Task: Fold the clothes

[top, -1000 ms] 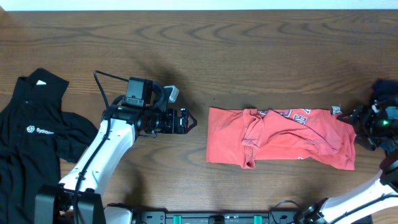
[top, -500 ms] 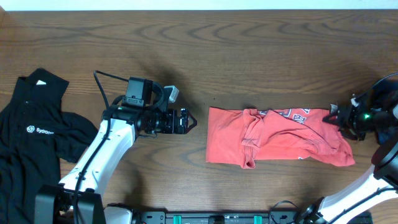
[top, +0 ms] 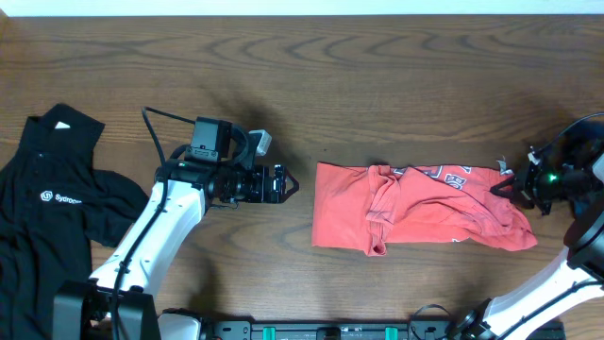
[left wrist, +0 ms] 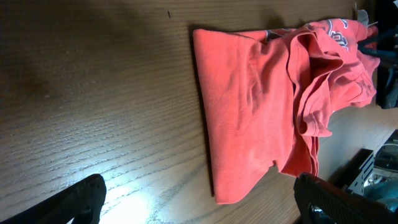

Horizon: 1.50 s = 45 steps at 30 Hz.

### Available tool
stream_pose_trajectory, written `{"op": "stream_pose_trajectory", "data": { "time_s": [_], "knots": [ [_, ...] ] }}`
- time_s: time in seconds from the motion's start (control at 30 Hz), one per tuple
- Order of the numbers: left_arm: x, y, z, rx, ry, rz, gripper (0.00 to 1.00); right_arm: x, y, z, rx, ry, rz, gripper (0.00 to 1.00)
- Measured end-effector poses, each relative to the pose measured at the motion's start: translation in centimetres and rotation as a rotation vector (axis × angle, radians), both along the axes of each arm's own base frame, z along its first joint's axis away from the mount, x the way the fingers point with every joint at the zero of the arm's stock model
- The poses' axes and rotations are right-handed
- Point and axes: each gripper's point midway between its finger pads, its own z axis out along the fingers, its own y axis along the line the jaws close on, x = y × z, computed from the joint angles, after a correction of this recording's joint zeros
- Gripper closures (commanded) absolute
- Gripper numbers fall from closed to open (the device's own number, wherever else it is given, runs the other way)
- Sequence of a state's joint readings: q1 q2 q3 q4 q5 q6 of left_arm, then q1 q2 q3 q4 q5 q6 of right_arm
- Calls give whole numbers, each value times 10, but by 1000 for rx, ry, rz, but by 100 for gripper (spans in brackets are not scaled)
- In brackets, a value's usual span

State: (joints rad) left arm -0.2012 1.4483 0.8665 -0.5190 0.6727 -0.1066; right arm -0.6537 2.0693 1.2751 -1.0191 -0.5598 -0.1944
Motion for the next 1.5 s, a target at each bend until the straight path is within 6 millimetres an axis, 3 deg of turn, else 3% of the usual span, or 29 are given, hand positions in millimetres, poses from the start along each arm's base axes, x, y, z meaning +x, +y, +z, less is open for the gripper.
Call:
{"op": "stream_pose_trajectory", "data": {
  "time_s": [0.3,0.47,0.6,0.93,1.1,1.33,1.5],
  "knots": [
    [0,0,0,0,0,0,2,30,-30,32,-97,-32,14,99],
    [0,0,0,0,0,0,2,41,-34,50,-119,-51,29,99],
    [0,0,0,0,-1,0,2,46,-15,53,-115,-40,84,99],
    [0,0,0,0,-1,1,2,56,52,74,-89,1,272,99],
    [0,0,0,-1,-1,1,2,56,62,89,-98,-7,296,99],
    [6,3,-1,21,-27,12,2,47,63,139,-195,-78,286,99],
    [13,8,-3,55,-50,32,2,39,88,163,-246,-99,345,99]
  ]
}}
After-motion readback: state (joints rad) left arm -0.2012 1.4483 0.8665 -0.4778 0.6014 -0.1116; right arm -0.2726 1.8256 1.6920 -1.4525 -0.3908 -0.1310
